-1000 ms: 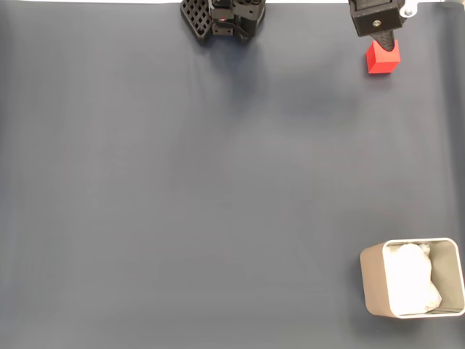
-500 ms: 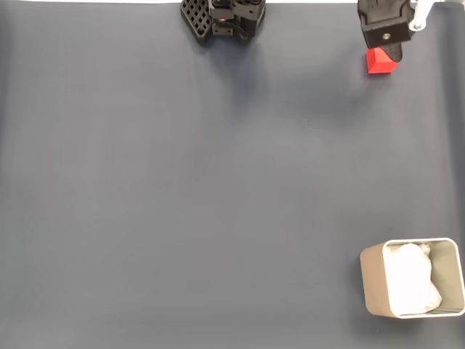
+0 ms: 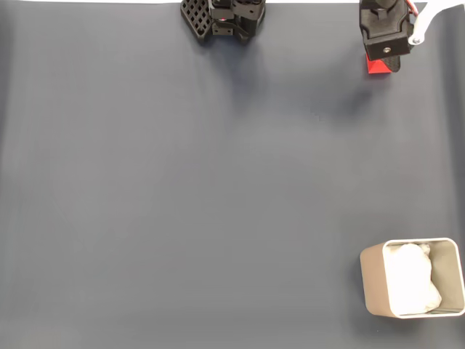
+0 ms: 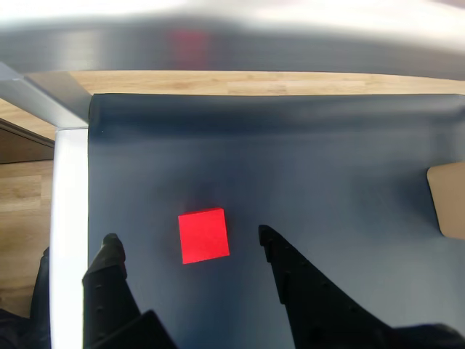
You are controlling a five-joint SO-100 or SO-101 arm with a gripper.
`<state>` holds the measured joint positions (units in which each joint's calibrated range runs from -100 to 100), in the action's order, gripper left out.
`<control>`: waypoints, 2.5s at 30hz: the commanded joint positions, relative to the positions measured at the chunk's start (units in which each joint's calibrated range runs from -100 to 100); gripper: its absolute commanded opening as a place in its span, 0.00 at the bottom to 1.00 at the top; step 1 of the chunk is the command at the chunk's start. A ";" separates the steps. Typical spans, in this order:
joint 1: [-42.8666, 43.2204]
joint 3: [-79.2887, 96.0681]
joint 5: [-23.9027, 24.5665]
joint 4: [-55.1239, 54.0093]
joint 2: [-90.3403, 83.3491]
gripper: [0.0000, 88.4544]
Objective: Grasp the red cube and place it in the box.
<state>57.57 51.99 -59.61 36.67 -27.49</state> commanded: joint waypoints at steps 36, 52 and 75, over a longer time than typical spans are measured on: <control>2.94 3.49 2.15 -8.72 4.78 0.48; 3.23 3.58 2.44 -9.63 6.60 0.48; 4.37 5.22 2.93 -10.77 6.60 0.47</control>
<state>61.50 57.41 -57.36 26.81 -20.63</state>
